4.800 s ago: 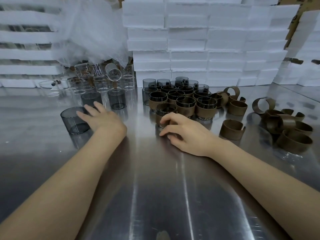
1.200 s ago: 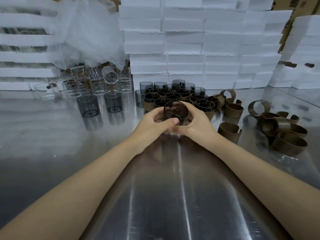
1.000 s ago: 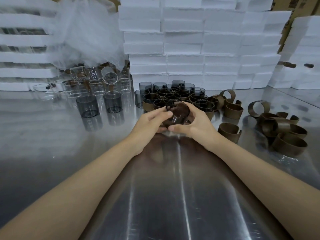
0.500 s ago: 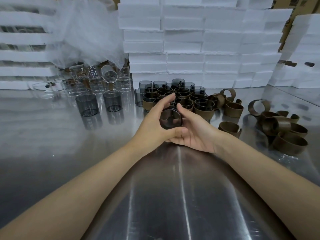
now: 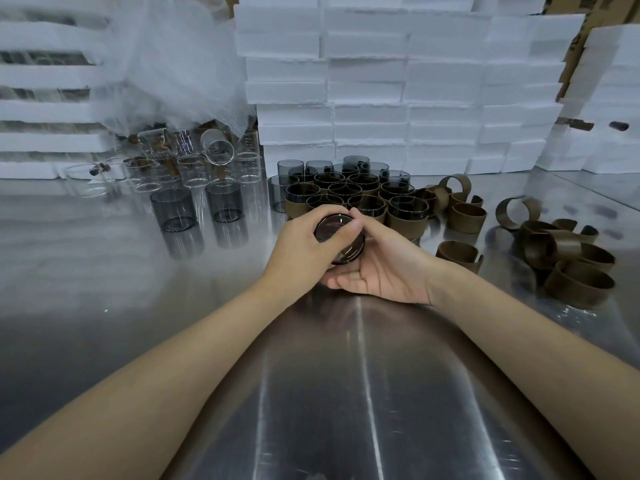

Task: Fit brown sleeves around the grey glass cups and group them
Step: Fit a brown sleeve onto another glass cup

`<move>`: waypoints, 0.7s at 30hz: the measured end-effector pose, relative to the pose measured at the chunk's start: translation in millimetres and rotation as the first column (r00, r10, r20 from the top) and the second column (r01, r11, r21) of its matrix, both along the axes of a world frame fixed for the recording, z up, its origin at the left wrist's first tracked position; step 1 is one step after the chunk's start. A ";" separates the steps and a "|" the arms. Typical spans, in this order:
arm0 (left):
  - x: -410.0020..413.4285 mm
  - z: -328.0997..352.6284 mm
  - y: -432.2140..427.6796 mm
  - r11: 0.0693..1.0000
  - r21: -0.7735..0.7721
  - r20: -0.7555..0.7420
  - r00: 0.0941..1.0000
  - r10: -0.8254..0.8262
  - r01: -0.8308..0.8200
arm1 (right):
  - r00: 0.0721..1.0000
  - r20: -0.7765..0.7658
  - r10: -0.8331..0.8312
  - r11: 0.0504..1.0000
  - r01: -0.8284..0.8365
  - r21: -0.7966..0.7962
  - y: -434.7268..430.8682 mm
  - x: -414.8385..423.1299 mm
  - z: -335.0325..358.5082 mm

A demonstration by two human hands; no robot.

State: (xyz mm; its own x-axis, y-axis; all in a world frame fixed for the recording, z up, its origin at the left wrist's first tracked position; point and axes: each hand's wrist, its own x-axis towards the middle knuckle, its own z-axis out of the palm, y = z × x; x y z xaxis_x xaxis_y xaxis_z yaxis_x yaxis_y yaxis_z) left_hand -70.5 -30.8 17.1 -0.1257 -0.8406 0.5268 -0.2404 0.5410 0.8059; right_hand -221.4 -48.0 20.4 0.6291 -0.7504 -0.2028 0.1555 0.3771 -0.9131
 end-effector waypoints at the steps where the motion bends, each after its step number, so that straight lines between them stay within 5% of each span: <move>1: -0.7 0.5 0.5 1.000 -0.003 -0.008 1.000 -0.003 0.003 | 1.000 -0.004 0.001 1.000 -0.001 0.002 -0.3 -0.2 -0.6; 5: -0.3 -2.4 -0.6 0.999 -0.032 0.007 1.000 0.010 -0.009 | 1.000 -0.012 0.006 1.000 -0.006 0.007 -0.1 -1.7 -0.3; 11: 7.5 -10.3 -9.6 0.978 0.110 -0.015 0.984 -0.178 0.179 | 0.996 0.093 -0.017 0.994 0.007 0.107 2.1 -5.4 2.8; 21: 4.4 -11.3 -11.1 0.992 0.067 0.027 0.994 -0.111 0.109 | 0.997 0.074 -0.008 0.994 0.000 0.114 0.9 -4.3 3.9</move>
State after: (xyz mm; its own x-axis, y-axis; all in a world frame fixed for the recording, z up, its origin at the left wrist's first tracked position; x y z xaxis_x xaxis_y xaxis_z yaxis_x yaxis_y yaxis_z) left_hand -66.1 -41.9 5.8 -0.2341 -0.8532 0.4660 -0.2074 0.5121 0.8335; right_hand -225.7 -47.0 24.3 0.6427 -0.7275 -0.2400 0.2224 0.4770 -0.8503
